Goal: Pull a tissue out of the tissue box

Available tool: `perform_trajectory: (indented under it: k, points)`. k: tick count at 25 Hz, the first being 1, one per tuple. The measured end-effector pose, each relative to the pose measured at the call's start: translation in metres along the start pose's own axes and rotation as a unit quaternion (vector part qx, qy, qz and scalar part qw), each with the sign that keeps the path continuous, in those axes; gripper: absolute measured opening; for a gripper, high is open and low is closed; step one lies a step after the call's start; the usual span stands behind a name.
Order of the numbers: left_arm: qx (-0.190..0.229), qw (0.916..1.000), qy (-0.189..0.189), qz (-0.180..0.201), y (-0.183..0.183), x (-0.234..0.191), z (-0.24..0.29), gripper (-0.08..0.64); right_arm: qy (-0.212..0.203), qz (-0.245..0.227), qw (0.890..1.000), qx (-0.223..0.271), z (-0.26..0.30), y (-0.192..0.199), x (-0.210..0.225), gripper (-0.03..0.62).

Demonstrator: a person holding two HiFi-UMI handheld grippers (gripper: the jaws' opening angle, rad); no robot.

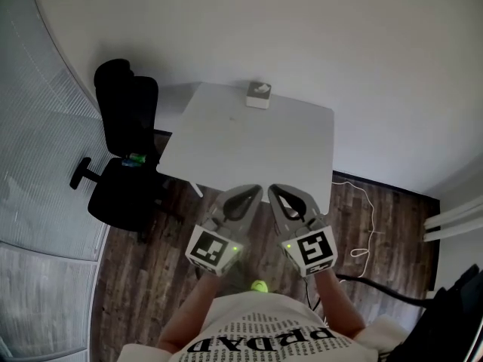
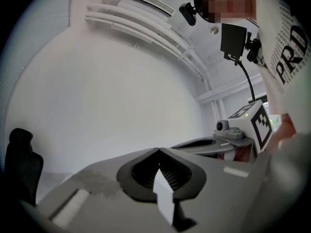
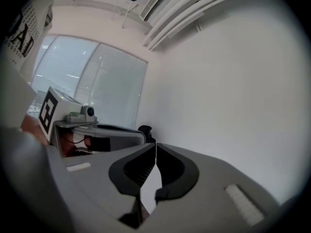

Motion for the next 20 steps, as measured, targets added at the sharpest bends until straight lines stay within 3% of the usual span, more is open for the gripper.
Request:
perform_trajectory:
  k: [4, 20]
  points:
    - [0.010, 0.9997, 0.005, -0.021, -0.008, -0.034, 0.029, -0.008, 0.013, -0.001, 1.000, -0.001, 0.035, -0.009, 0.022, 0.012]
    - [0.011, 0.9978, 0.057, -0.033, -0.009, -0.150, 0.117, -0.008, 0.064, 0.001, 0.998, -0.022, 0.149, -0.021, 0.090, 0.012]
Point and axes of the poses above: the fingertips, and each gripper's own axes: z forward along the fingers, x to its right, y out of its underside, the point moved 9 cm from there along -z, backward along the fingers, and after that the axes turned 12 degrees about -y, right-handed, at the moved point
